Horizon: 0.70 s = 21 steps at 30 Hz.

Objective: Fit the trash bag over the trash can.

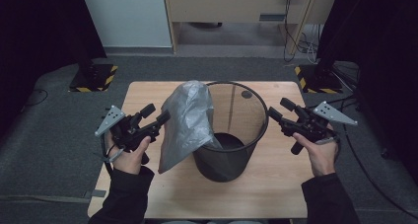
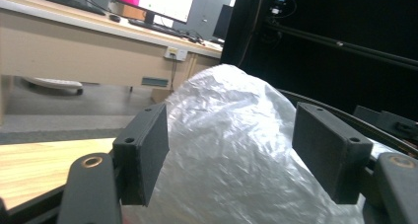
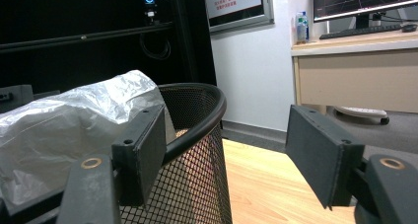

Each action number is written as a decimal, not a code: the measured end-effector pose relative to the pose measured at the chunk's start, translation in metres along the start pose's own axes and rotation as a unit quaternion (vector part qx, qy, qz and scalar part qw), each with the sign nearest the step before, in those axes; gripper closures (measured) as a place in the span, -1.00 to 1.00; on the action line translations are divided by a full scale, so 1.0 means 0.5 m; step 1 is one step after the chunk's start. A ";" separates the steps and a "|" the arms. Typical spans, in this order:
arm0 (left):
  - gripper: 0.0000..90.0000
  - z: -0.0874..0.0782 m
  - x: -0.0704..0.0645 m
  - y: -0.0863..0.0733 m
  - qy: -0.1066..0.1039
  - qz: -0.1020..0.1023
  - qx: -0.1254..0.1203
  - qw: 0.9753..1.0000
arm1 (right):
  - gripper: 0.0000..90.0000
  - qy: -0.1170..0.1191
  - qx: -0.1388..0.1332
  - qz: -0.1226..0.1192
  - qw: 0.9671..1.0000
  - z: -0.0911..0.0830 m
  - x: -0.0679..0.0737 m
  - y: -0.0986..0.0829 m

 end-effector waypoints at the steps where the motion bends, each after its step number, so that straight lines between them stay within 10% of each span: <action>1: -0.36 0.005 -0.002 -0.004 -0.002 -0.001 0.004 1.000 | -0.30 0.000 0.000 0.000 1.000 0.000 0.000 0.000; 14: -0.06 0.068 -0.037 -0.032 -0.049 -0.036 0.026 0.998 | -0.31 0.004 0.003 0.003 1.000 -0.001 0.002 0.000; 21: 0.41 0.079 -0.047 -0.015 -0.022 -0.028 0.049 0.998 | -0.30 0.005 0.006 0.005 1.000 -0.001 0.001 0.001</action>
Point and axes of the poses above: each handheld gripper's, and its own axes: z roughly forward along the jaws, y roughly out of its top, x roughly to its left, the point moved 4 cm from there along z, roughly forward along the jaws, and after that the axes turned 4 degrees about -y, right-handed, at the moved point
